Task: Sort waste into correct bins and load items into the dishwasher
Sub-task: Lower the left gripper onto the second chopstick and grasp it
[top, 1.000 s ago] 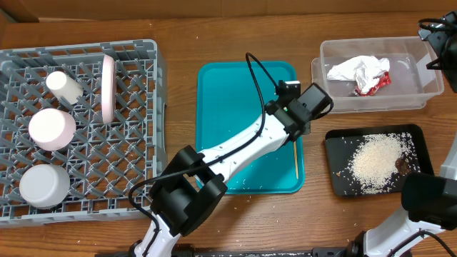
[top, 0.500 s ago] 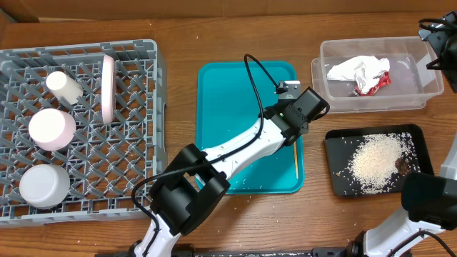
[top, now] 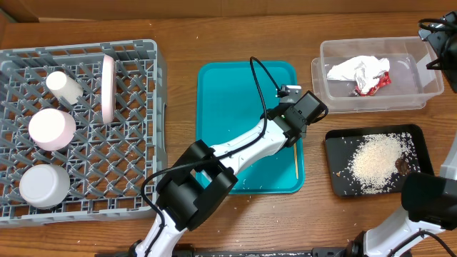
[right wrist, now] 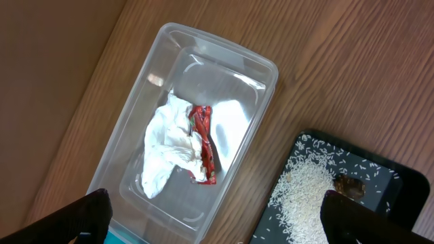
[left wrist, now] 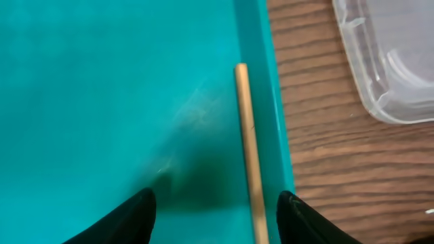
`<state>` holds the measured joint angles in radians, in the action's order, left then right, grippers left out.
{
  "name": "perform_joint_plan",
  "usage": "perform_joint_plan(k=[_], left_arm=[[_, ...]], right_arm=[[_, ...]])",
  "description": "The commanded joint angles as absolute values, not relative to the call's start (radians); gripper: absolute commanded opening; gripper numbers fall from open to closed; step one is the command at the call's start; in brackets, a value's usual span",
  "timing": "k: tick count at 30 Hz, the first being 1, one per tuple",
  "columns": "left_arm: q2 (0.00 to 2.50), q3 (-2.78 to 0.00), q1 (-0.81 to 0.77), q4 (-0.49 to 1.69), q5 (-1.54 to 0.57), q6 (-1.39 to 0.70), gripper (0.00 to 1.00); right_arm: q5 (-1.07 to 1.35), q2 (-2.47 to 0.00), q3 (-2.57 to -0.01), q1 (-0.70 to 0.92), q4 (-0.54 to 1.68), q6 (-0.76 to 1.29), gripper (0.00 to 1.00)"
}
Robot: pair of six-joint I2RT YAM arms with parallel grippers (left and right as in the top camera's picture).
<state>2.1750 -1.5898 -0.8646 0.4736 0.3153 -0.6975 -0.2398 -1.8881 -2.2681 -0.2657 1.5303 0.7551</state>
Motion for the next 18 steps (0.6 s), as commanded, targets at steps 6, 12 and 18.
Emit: perform_joint_plan(k=[6, 12, 18], left_arm=[[2.235, -1.584, -0.879, 0.458, 0.269, -0.677, 0.61], [2.238, -1.584, -0.878, 0.459, 0.272, -0.677, 0.6], [2.261, -1.584, -0.877, 0.46, 0.268, -0.677, 0.55]], right_arm=[[-0.249, -1.873, -2.283, -0.265, 1.527, 0.759, 1.0], [-0.249, -1.873, -2.283, -0.265, 1.527, 0.759, 1.0], [-0.249, -1.873, -2.283, -0.265, 1.527, 0.759, 1.0]])
